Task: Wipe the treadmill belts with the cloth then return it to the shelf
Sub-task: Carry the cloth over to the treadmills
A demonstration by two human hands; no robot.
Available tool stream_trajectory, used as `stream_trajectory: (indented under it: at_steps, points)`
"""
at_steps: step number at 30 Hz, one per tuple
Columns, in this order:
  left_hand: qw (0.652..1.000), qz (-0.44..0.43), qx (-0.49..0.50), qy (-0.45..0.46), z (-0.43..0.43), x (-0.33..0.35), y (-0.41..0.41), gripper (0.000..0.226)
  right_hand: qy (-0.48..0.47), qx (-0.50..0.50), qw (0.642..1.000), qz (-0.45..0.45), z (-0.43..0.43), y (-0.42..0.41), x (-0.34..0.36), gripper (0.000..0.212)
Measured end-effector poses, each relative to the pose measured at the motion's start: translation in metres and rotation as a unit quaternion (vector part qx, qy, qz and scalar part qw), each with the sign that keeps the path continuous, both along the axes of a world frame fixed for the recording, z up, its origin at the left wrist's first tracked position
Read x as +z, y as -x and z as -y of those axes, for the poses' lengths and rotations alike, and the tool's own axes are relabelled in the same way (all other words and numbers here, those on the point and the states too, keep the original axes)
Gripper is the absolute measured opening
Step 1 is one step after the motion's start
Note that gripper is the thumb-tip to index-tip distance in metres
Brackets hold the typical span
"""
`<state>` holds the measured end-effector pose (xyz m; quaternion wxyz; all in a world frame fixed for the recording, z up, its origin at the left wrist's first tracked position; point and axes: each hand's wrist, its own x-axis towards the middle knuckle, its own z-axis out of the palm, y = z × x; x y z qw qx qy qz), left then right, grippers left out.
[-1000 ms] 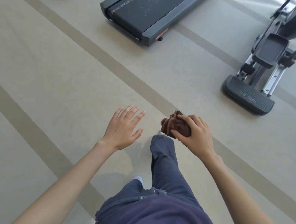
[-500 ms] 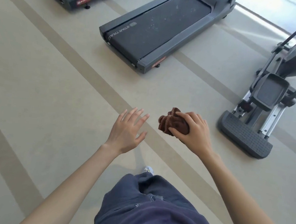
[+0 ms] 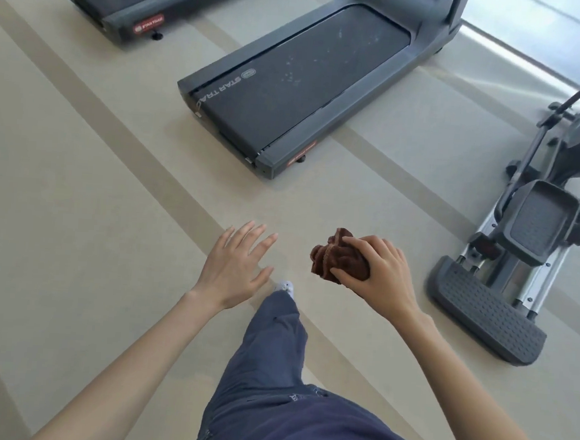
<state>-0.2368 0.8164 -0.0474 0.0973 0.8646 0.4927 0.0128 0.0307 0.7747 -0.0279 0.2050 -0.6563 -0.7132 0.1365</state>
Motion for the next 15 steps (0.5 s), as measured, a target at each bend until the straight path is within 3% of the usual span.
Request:
stream_trajectory:
  at_steps: [8, 15]
  points:
    - [0.999, 0.028, -0.013, -0.026, -0.168, 0.021, -0.053, 0.056, -0.025, 0.002, 0.999, 0.020, -0.164, -0.040, 0.031, 0.050]
    - [1.000, 0.013, -0.019, -0.018, -0.253, 0.018, -0.080, 0.059, -0.019, 0.005, 1.000, 0.016, -0.251, -0.067, 0.021, 0.051]
